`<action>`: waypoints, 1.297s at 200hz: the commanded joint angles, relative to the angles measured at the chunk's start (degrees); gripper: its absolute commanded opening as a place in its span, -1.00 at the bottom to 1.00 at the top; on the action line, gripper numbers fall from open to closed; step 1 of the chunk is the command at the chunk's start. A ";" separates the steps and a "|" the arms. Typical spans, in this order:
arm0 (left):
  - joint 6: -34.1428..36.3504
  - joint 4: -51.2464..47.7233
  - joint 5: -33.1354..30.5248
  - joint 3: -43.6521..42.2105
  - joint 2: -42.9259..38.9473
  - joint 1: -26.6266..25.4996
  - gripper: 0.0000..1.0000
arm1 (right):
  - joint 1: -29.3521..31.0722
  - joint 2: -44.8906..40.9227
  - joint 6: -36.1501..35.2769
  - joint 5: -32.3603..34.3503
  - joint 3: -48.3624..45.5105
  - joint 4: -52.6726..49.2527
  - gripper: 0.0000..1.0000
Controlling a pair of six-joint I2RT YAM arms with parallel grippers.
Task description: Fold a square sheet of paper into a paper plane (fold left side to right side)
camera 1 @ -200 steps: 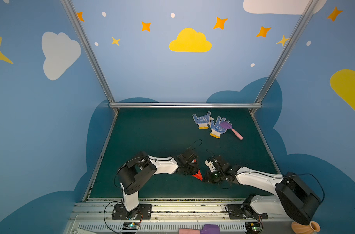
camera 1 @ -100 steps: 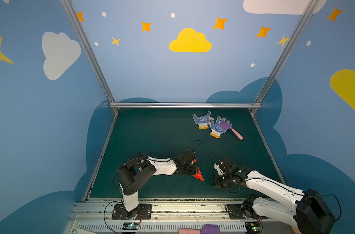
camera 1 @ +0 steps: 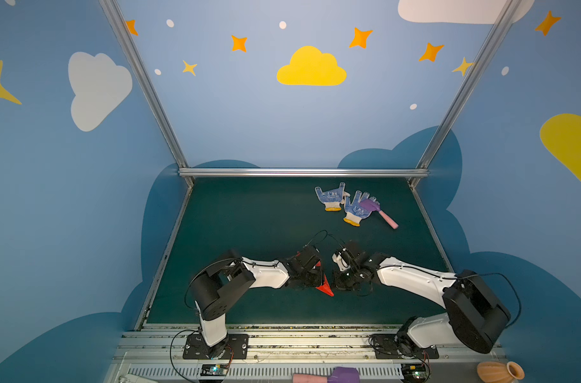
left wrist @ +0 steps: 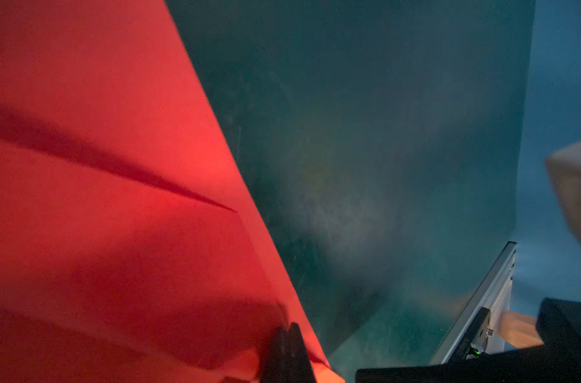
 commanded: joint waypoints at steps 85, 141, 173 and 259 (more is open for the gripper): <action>1.29 -6.60 -0.79 1.43 -4.07 0.98 -0.93 | 0.57 4.69 1.96 0.70 -7.17 5.67 -1.00; 0.88 -6.73 0.85 3.17 -5.97 -1.43 -0.93 | 0.53 4.31 2.14 0.95 -8.23 5.75 -1.00; 0.34 -6.48 0.66 2.95 -5.12 -2.53 -0.93 | 0.61 4.52 2.13 0.93 -8.38 5.84 -1.00; -0.38 -4.28 1.46 0.74 -1.21 -3.16 -0.93 | 0.58 4.95 2.01 0.80 -8.37 5.82 -1.00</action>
